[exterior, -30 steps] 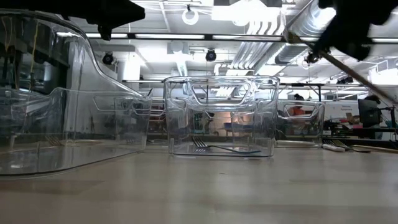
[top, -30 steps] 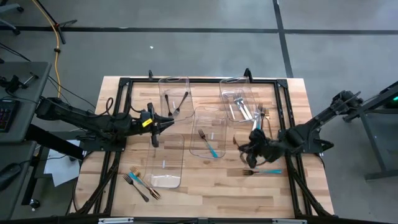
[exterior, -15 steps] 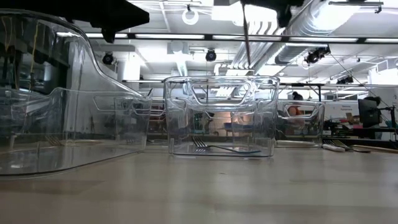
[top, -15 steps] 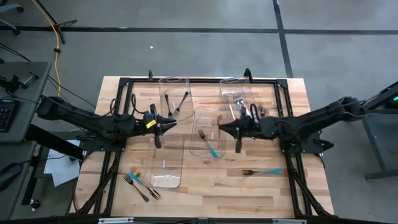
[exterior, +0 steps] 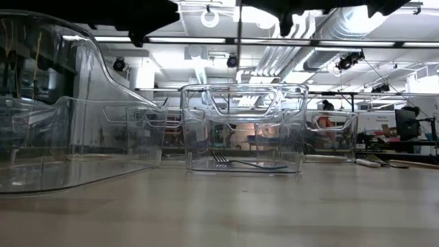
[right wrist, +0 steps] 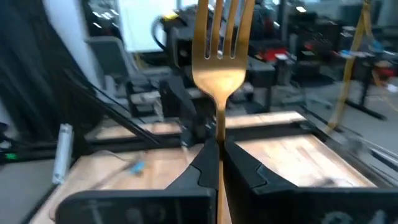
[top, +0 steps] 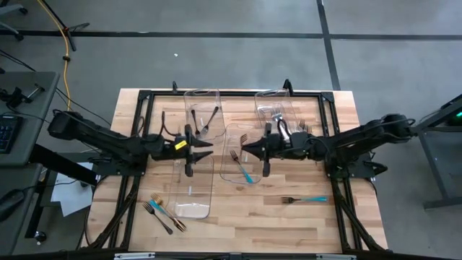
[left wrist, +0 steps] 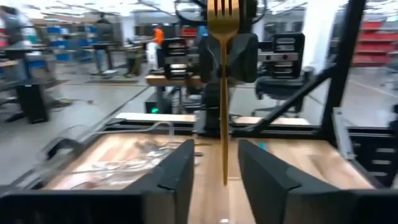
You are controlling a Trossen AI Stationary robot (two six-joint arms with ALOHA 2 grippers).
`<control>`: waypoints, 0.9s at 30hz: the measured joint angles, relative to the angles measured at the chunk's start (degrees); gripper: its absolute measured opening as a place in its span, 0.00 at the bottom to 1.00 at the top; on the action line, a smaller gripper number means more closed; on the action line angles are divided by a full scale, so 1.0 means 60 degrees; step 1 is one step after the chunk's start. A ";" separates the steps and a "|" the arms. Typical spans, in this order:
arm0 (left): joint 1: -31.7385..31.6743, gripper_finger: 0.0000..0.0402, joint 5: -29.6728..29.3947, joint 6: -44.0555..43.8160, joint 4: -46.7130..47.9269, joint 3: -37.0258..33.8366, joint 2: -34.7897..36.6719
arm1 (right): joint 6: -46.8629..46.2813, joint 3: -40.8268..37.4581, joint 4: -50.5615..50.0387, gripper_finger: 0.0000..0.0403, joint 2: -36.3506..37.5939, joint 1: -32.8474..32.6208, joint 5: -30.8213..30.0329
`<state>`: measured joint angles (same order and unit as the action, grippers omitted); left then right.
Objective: Sort silverware by color (type)
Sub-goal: Put the gold fork into the bottom left transparent bin
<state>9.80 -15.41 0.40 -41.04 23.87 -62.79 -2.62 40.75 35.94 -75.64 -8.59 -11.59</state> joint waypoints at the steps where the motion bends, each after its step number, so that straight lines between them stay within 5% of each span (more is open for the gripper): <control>1: -0.0021 0.33 0.0125 -0.0117 -0.0159 0.0091 -0.0219 | -0.0003 0.0000 0.0349 0.00 -0.0159 0.0000 0.0152; 10: -0.0215 0.53 0.0435 -0.0862 -0.0358 0.1268 -0.2032 | -0.0131 0.1238 0.0768 0.00 -0.1607 -0.0002 0.1036; 20: -0.0211 0.53 0.1761 -0.1004 -0.0322 0.1567 -0.2331 | 0.0342 0.2071 -0.0117 0.01 -0.1758 0.0009 0.1016; 27: -0.0274 0.53 0.1032 -0.0808 -0.0348 0.1566 -0.2325 | 0.0437 0.1980 -0.0492 0.00 -0.1758 0.0093 0.0503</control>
<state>8.16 -9.22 -4.45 -43.12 33.27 -76.74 0.00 52.63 32.99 -86.19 -8.03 -8.58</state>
